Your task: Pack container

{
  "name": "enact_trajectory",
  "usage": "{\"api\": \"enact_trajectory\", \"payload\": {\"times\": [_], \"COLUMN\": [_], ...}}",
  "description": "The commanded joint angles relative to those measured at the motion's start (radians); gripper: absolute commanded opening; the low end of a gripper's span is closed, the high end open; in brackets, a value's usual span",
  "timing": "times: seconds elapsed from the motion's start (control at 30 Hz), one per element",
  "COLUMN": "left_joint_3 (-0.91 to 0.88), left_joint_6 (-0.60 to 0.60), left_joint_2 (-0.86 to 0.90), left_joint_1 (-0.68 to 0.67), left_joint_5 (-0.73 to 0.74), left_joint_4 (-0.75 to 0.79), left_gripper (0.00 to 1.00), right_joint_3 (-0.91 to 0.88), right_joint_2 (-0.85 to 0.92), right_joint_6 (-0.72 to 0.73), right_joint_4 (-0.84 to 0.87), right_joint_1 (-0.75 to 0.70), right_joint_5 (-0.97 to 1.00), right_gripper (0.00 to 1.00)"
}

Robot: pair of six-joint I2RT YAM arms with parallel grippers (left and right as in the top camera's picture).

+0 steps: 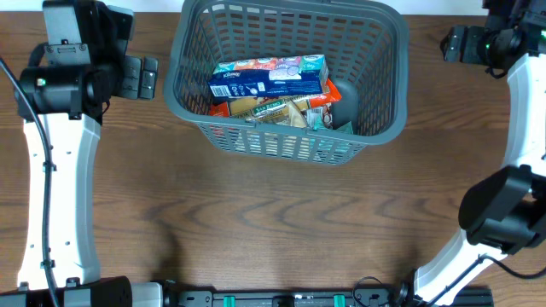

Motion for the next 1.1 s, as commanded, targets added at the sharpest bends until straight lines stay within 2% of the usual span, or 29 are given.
{"api": "enact_trajectory", "payload": {"times": [0.0,0.2,0.43,0.83,1.07], "left_joint_3": [0.011,0.0,-0.064,-0.29,-0.439], "left_joint_6": [-0.066,-0.077,-0.095,-0.093,-0.043], "left_joint_2": [-0.009,-0.019,-0.089,-0.339,-0.499], "left_joint_1": [0.005,0.009,0.039,0.043,0.043], "left_joint_5": [0.0,-0.001,-0.001,0.071,0.102], "left_joint_4": [-0.01,-0.077,-0.082,-0.093,-0.061], "left_gripper": [0.98,0.99,0.99,0.99,0.99], "right_joint_3": [0.029,0.029,0.029,0.028,0.025], "right_joint_2": [-0.091,-0.148,-0.201,-0.294,-0.351], "right_joint_6": [0.014,0.014,0.014,0.046,0.068], "right_joint_4": [-0.036,-0.148,-0.274,-0.507,-0.648], "right_joint_1": [-0.003,-0.016,-0.041,-0.048,-0.048], "right_joint_5": [0.071,0.085,0.085,0.08,0.08], "right_gripper": [0.99,0.97,0.99,0.99,0.99]}}
